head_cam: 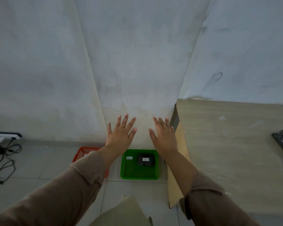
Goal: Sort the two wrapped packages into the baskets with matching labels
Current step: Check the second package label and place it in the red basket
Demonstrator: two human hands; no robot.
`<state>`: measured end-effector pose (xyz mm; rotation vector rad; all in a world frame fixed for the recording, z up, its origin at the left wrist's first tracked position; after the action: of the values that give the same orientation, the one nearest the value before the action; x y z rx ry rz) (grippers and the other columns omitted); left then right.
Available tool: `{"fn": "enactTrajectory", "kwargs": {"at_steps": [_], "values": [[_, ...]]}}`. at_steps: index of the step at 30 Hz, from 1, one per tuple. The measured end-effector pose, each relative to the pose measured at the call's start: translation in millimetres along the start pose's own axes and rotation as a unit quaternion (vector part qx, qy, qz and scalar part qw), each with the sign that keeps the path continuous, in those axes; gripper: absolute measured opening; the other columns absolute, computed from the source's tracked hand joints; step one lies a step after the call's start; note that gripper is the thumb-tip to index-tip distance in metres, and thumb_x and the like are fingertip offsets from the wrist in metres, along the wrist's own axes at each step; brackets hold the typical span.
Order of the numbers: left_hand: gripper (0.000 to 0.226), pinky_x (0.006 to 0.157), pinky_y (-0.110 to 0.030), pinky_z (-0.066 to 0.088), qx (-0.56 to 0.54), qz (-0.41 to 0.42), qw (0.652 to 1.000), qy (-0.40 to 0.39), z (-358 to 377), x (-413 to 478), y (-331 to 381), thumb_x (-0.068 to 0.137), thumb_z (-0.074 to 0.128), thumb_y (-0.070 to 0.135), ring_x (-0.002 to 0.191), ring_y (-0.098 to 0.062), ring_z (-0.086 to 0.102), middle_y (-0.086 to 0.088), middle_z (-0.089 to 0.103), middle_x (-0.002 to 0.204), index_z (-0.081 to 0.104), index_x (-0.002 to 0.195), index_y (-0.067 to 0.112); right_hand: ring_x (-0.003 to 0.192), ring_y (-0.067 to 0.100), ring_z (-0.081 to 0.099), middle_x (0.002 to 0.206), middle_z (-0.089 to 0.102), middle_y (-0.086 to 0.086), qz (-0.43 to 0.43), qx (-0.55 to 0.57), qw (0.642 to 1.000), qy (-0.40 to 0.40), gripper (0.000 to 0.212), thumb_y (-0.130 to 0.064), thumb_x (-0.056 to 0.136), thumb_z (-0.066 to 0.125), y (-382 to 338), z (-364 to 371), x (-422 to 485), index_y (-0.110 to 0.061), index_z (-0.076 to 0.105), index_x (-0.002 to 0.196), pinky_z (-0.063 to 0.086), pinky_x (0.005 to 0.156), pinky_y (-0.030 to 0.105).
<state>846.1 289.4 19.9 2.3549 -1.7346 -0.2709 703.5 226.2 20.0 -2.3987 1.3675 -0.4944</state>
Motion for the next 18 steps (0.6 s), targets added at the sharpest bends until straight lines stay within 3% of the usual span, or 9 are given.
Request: {"fn": "enactTrajectory", "kwargs": {"at_steps": [18], "values": [[0.054,0.112,-0.050,-0.011,-0.006,0.067,0.997,-0.035,5.3,-70.3,109.9,0.094,0.011,0.052,0.143,-0.018,-0.017,0.007,-0.012,0.158,-0.004,0.145,0.040,0.146,0.022,-0.004,0.158,0.014,0.003,0.075,0.010,0.996,0.038,0.054,-0.043,0.097,0.026,58.8,-86.0,-108.2,-0.024,0.011,0.146,0.007,0.117,0.046]]}}
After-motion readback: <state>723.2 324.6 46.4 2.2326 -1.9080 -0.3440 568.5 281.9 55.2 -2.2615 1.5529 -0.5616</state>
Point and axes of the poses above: each hand's wrist, its own x-axis towards the middle knuckle, its own z-axis out of the palm, y = z × x, the point moved 10 cm from there along x, towards the middle knuckle
